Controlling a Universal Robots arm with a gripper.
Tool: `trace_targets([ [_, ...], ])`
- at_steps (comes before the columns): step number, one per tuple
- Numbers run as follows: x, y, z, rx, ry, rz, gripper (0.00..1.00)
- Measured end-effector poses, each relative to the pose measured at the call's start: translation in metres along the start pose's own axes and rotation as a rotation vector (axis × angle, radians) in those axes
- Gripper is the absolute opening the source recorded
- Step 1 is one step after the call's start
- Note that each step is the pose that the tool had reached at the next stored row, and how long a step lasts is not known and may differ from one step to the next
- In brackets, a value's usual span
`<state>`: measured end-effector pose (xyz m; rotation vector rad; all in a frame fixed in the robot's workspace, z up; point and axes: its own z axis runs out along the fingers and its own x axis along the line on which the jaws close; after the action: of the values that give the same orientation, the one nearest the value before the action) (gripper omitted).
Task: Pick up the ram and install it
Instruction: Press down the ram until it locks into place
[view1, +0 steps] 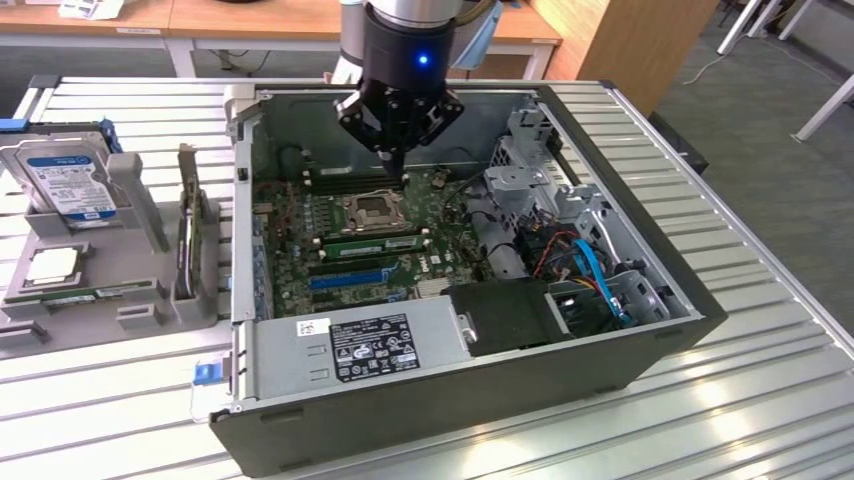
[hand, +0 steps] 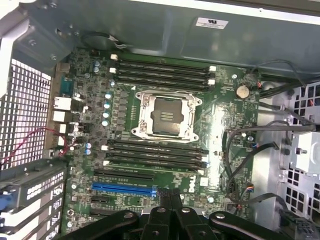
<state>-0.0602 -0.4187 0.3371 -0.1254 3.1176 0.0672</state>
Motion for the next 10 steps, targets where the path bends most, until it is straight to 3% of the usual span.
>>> trace_targets([
  [5,0.0006,0.0000,0.0000,-0.0025,0.0254,0.004,0.10],
  [10,0.0006,0.0000,0.0005,-0.0029,0.0275,0.004,0.10],
])
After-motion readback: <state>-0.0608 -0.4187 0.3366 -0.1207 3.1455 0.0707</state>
